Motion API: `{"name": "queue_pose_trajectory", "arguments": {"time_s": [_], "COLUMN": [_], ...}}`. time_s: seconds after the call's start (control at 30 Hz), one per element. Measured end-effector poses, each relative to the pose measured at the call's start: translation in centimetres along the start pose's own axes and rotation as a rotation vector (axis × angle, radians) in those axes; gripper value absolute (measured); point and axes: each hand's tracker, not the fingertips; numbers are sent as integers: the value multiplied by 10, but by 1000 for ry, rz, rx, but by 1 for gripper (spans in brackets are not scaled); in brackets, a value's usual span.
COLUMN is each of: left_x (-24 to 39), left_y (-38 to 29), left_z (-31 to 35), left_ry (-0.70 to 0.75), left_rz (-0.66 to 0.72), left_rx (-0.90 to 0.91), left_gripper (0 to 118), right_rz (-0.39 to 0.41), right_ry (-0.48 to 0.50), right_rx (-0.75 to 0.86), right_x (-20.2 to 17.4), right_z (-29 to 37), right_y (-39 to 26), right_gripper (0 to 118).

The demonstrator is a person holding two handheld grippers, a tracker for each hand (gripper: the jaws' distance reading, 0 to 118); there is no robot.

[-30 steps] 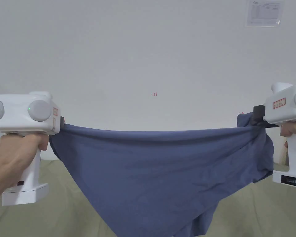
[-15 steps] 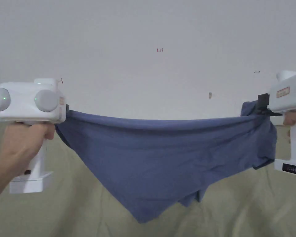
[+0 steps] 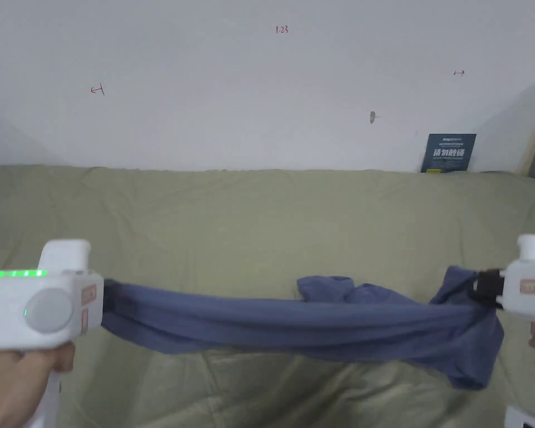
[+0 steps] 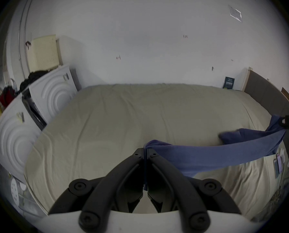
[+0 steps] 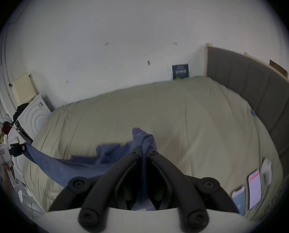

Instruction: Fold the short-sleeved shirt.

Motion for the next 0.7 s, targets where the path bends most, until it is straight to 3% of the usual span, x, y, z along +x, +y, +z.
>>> {"name": "queue_pose_trajectory", "arguments": {"time_s": [0.3, 0.7], "left_x": [-16, -22], "left_y": [-134, -183], "left_z": [25, 27], "left_ry": [-14, -20], "left_rz": [23, 30], "left_rx": [-176, -276], "left_gripper": [0, 0], "right_rz": [-117, -176], "right_ry": [-23, -42], "right_rx": [-131, -173], "right_x": [40, 63], "right_z": [44, 42], "right_y": [-143, -187], "right_gripper": [5, 5]}}
